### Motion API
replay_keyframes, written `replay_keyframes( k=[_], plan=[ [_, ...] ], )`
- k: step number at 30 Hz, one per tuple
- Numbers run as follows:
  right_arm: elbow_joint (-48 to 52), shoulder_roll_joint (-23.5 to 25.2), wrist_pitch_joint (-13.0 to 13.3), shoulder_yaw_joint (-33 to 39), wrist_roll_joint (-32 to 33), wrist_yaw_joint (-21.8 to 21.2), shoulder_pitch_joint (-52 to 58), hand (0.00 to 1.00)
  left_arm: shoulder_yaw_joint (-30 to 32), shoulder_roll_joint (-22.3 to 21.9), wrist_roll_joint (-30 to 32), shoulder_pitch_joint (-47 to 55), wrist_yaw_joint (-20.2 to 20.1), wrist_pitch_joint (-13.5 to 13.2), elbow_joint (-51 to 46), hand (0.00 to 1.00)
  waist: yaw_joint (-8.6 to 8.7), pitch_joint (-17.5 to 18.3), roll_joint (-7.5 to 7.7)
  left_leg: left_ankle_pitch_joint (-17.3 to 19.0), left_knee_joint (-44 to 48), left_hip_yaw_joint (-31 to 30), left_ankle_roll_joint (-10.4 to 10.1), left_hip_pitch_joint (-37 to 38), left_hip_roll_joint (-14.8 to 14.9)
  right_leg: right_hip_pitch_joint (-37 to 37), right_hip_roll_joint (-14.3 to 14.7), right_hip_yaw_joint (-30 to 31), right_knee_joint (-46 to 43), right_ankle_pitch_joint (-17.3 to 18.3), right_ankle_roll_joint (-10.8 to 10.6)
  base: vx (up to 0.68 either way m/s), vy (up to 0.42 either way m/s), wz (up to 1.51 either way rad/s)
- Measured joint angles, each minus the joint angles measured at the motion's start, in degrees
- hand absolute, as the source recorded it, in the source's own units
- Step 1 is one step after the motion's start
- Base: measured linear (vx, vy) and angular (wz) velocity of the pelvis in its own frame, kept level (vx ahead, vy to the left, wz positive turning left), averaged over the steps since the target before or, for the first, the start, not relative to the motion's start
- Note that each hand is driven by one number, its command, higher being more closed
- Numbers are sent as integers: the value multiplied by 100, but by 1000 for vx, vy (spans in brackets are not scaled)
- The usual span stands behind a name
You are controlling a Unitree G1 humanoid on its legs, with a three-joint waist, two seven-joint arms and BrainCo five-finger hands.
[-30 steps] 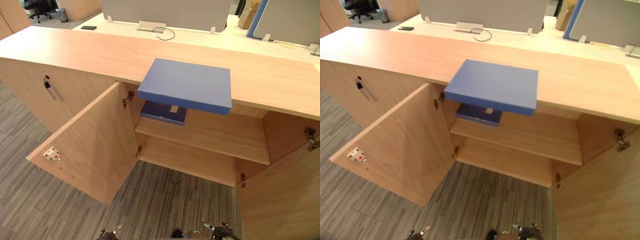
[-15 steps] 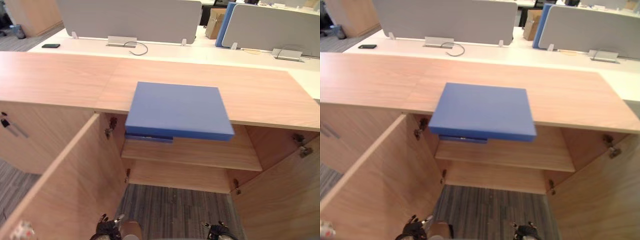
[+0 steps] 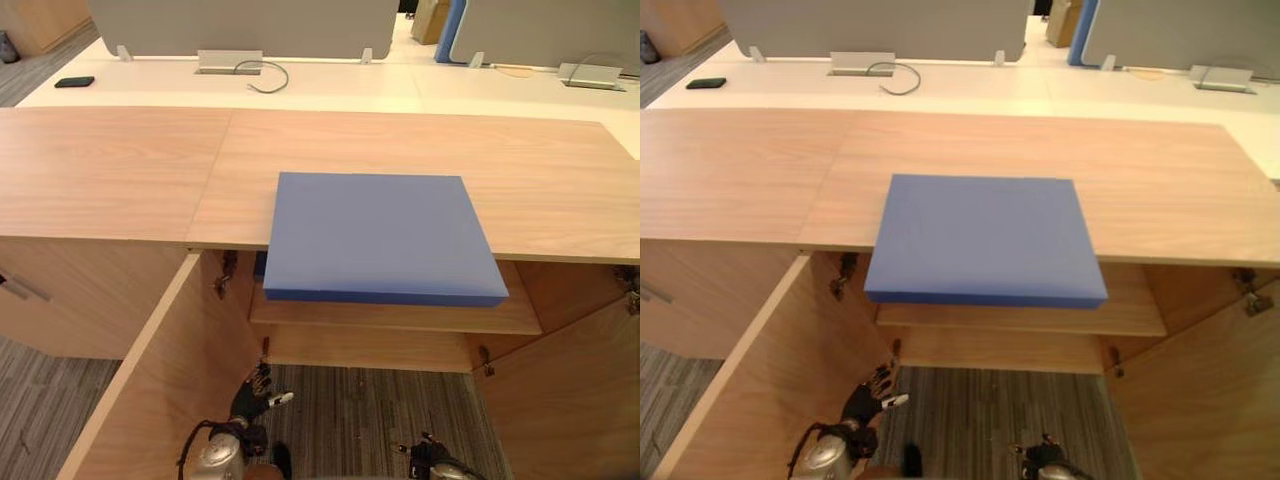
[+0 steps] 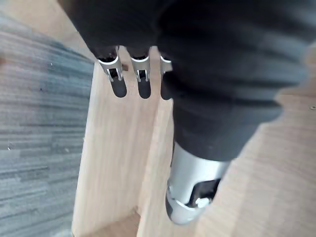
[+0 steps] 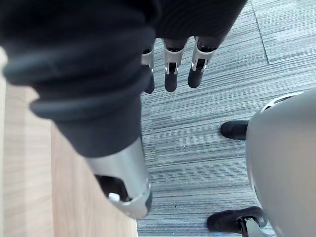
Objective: Walk over to the cabinet, pick up the folder, carry it to the office cabinet, place the folder inside the office cabinet, then close the office cabinet door
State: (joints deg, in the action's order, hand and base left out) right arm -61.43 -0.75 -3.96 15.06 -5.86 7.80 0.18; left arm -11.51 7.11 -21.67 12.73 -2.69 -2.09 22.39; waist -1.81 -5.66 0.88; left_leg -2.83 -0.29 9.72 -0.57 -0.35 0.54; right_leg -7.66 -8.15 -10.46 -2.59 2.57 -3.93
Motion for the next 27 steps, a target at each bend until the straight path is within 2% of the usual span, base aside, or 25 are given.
replay_keyframes(
  k=[4, 8, 9, 10, 11, 15, 17, 22, 27],
  plan=[
    [-1, -132, -85, -128, -144, -148, -9, 0, -415, 392, -383, 224, -223, 131, -1040, 0, 72, 84, -141, -248, -371, 9, 39, 81, -56, 85, -40, 12, 43, 0, 0, -87, 17, -5],
    [-5, -261, -123, -147, -236, -288, -66, 0, -588, 1365, -367, 331, -622, 190, -2224, 0, 83, 125, -212, -302, -494, 71, 16, 144, -135, 58, -109, 22, 185, 16, 0, -136, 10, -19],
    [-5, -353, -124, -148, -240, -341, -91, 0, -636, 1836, -283, 296, -759, 189, -2646, 0, 83, 137, -214, -307, -499, 62, 12, 151, -200, 59, -166, 12, 211, 114, -34, -175, -9, -22],
    [-5, -396, -124, -147, -242, -360, -95, 0, -673, 2041, -252, 277, -813, 187, -2798, 0, 88, 146, -216, -309, -500, 46, 10, 154, -233, 59, -198, 9, 216, 178, -62, -175, -8, -13],
    [-15, -522, -127, -146, -253, -408, -82, 0, -783, 2508, -117, 201, -975, 182, -3074, 0, 118, 185, -279, -314, -503, -103, 19, 158, -273, 63, -210, -3, 203, 209, -94, -110, -9, -2],
    [-21, -693, -133, -128, -366, -545, -68, 0, -785, 3543, 223, 201, -1362, 112, -3598, 0, 141, 276, -287, -338, -504, -352, 49, 159, -309, 54, -165, -4, 226, 217, -83, -70, -9, -2],
    [-22, -751, -133, -105, -437, -624, -50, 0, -667, 3790, 295, 269, -1514, 40, -3641, 0, 121, 331, -267, -355, -504, -382, 31, 160, -318, 39, -166, -13, 236, 221, -70, 0, -19, 4],
    [-32, -766, -132, -24, -437, -768, -51, 0, -97, 3872, 290, 751, -1599, -7, -3649, 0, 1, 319, -207, -361, -502, -424, 100, 181, -366, -58, -186, -40, 332, 217, -52, 63, -6, 3],
    [-131, -777, -108, 331, -436, -777, -65, 0, 420, 3924, -251, 1304, -1607, -7, -3827, 0, -124, 315, -59, -312, -505, -510, 84, 252, -373, -178, -169, -111, 369, 249, 3, 52, -28, 8]
  ],
)
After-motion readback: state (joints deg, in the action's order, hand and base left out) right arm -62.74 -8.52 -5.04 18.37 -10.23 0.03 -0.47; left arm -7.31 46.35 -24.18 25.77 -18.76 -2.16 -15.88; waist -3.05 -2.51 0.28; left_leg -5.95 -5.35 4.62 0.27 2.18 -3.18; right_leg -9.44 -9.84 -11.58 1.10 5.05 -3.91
